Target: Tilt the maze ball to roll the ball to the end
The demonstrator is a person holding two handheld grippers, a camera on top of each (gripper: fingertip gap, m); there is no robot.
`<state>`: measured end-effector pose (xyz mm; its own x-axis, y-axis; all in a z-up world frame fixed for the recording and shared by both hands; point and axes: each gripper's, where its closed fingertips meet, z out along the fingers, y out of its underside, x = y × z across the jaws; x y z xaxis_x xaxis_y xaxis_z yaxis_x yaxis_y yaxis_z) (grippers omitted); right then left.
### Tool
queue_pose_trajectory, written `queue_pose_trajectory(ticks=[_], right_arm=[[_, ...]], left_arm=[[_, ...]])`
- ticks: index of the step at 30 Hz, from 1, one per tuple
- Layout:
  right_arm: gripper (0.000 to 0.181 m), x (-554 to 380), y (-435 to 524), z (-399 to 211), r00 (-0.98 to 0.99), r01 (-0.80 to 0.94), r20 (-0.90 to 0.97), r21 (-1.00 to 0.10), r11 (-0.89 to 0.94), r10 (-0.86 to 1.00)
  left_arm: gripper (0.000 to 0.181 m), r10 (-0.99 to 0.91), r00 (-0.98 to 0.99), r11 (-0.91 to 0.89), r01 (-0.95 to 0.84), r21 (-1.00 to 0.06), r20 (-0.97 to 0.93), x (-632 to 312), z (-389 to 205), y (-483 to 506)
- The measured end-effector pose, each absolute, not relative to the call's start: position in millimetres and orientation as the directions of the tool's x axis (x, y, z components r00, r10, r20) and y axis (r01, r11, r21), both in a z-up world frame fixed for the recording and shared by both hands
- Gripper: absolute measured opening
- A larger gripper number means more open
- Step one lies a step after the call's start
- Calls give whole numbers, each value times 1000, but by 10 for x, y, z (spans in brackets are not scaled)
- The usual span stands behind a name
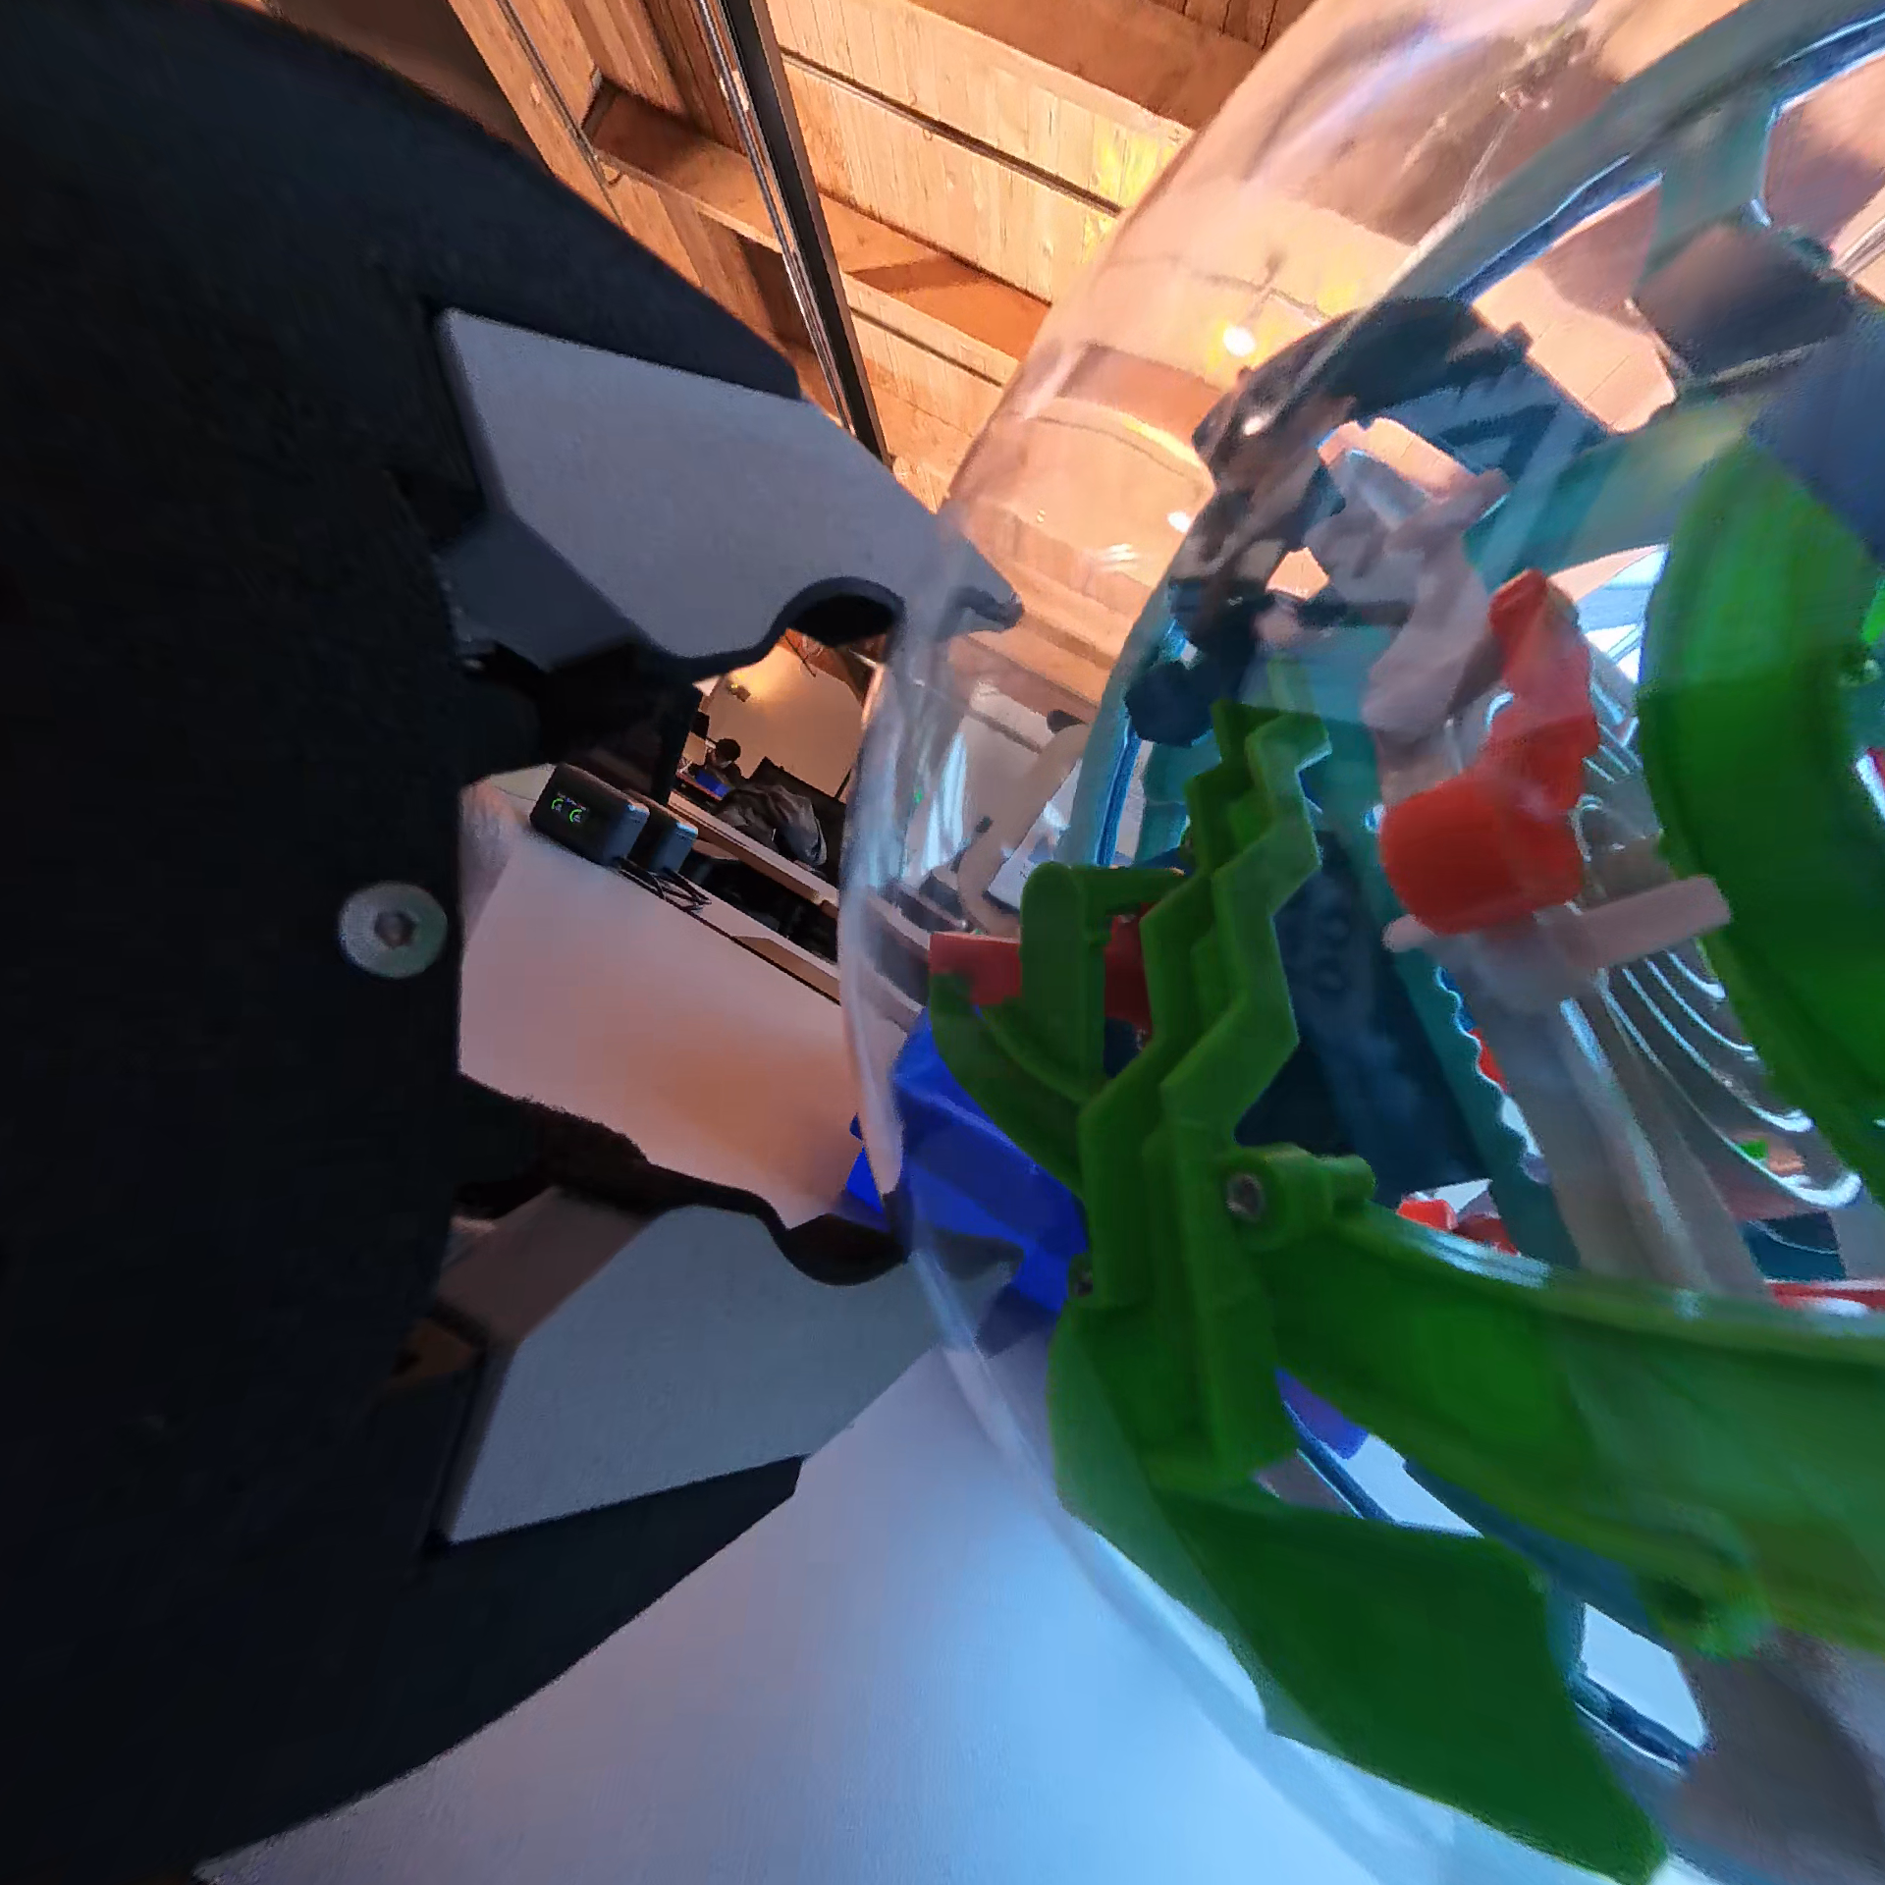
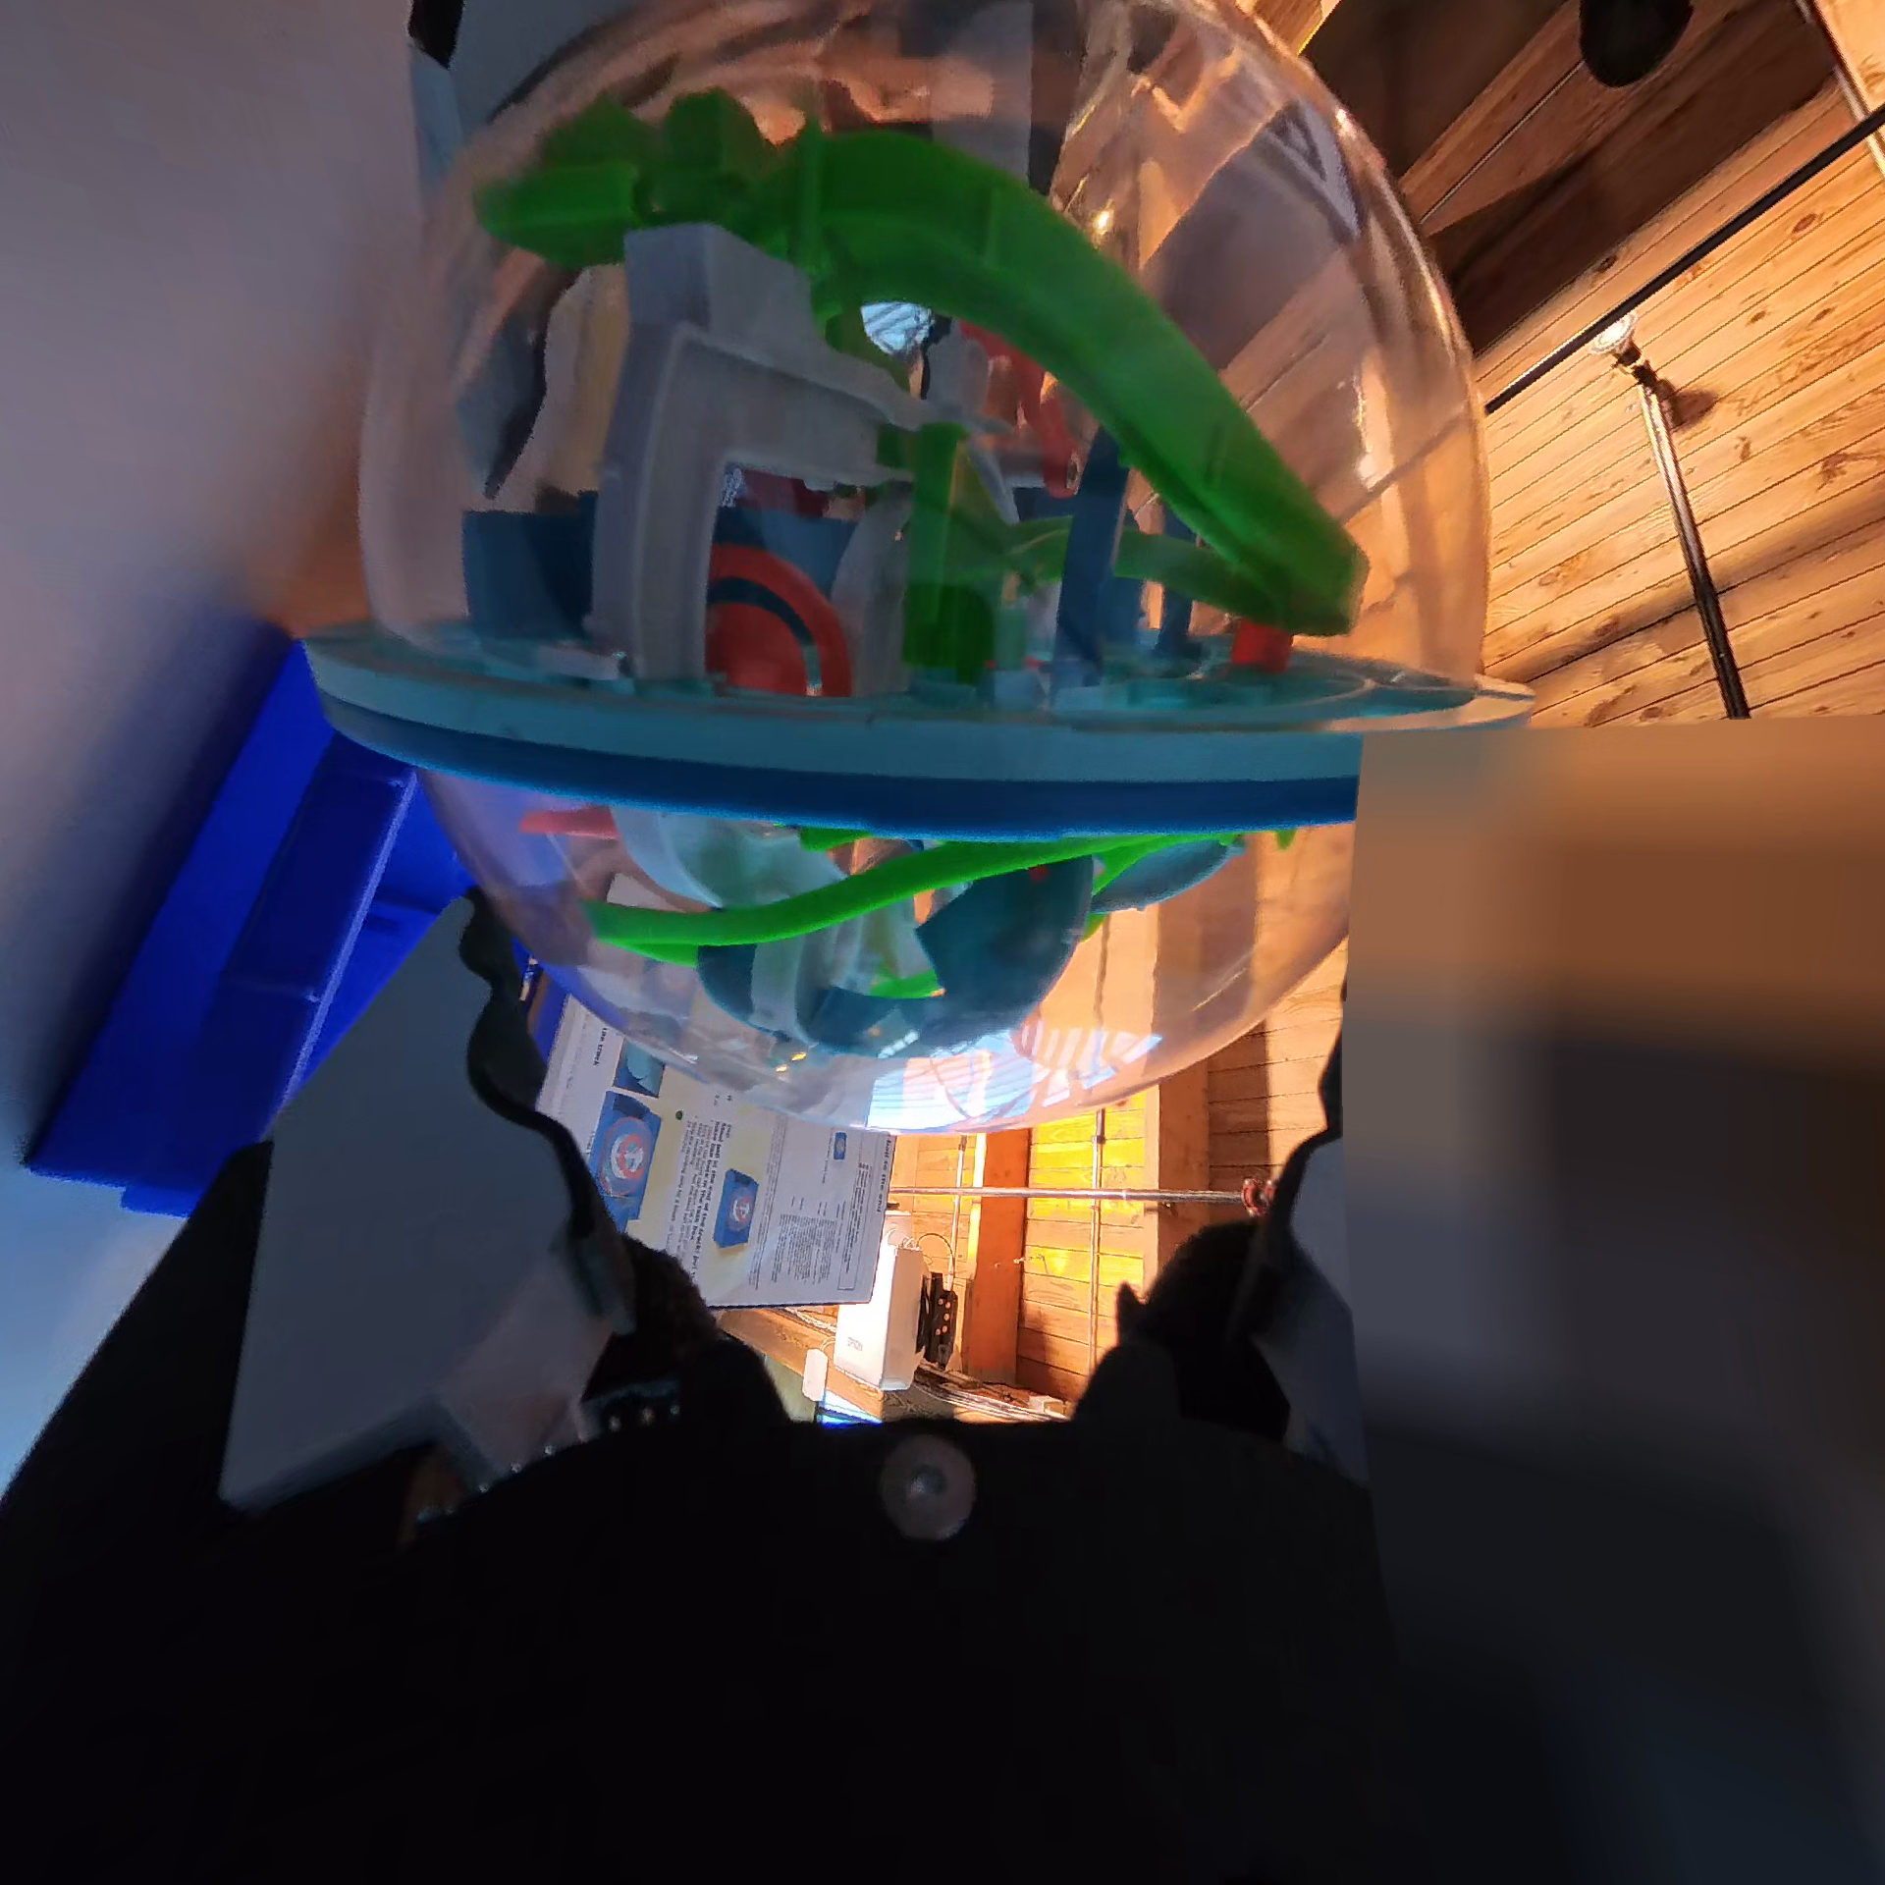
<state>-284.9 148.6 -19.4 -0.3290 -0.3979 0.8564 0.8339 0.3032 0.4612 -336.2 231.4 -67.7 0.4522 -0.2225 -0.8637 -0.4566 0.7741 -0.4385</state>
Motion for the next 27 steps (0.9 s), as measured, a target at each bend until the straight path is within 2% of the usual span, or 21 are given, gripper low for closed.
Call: queue_pose_trajectory(ticks=[1,15,19,21,27], right_arm=[[154,-2854,1479,-193,-331,834,855,463,301,-400],[154,-2893,1430,-193,-337,832,851,470,296,-402],[153,-2835,1495,-262,-297,851,886,415,322,-355],[153,-2743,1583,-316,-226,883,935,315,348,-271],[154,-2458,1808,-568,124,887,985,-164,432,118]], left_arm=[[114,-220,453,775,-456,-436,-864,-3363,-675,2311],[114,-221,450,774,-458,-436,-865,-3377,-672,2292],[114,-278,406,753,-471,-460,-870,-3333,-762,2334],[113,-365,346,730,-470,-496,-864,-3279,-852,2357],[116,-672,97,619,-471,-628,-735,-3151,-1077,2273]])
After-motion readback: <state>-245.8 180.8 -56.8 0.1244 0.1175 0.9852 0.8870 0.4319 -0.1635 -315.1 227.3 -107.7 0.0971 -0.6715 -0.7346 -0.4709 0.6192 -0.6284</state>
